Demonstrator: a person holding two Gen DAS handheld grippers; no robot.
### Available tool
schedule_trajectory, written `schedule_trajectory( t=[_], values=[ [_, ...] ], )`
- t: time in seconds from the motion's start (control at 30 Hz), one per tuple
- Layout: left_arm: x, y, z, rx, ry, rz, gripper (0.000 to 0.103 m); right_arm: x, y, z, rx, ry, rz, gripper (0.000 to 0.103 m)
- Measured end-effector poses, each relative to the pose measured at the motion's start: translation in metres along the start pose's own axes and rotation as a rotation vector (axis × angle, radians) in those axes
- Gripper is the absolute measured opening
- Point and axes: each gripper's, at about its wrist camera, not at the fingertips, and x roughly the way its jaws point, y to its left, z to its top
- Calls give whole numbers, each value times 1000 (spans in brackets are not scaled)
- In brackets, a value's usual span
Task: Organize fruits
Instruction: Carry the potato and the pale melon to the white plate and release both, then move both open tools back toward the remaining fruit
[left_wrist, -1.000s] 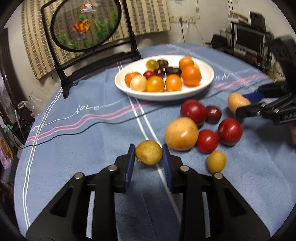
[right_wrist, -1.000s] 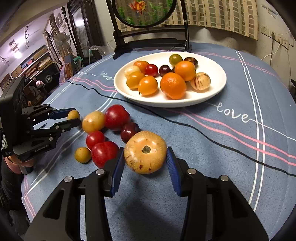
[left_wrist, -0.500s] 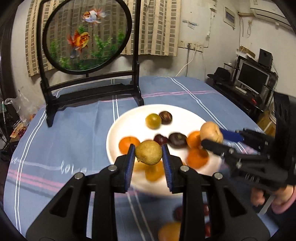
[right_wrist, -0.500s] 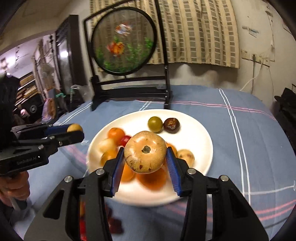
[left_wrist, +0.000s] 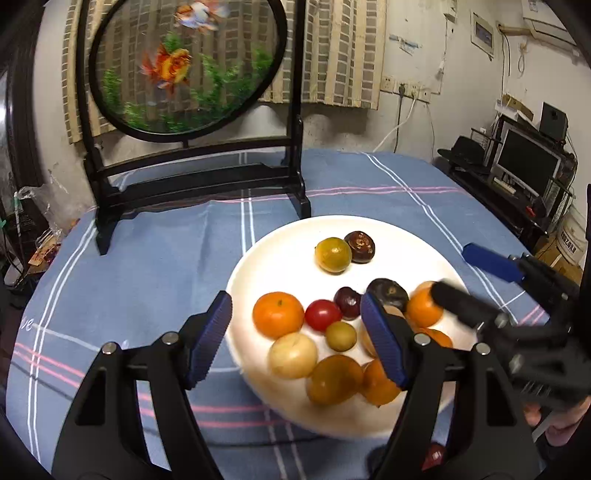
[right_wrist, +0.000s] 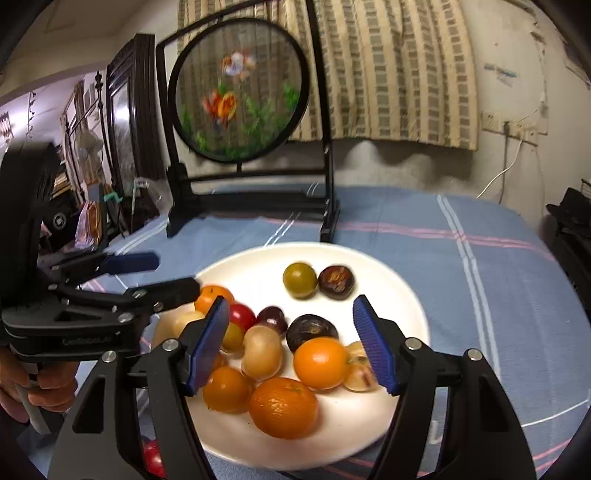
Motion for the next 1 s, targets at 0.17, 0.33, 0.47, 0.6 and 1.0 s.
schedule_trajectory(
  t=[0.17, 0.33, 0.47, 0.6, 1.0],
  values=[
    [-60, 1, -22, -19, -106, 55, 98, -48, 6, -5, 13, -30, 52, 70],
    [-107, 1, -71, -44, -173, 46, 101, -75, 12, -43, 49, 36, 104, 70],
    [-103, 4, -104, -60, -109, 106, 101, -87, 20, -74, 59, 124, 173, 70],
    [-104, 15, -117, -116, -95, 138, 101, -89, 39, -88, 28, 191, 187, 70],
    [-101, 23, -118, -146, -68, 193, 101, -84, 72, -107, -76, 324, 210, 70]
  ],
)
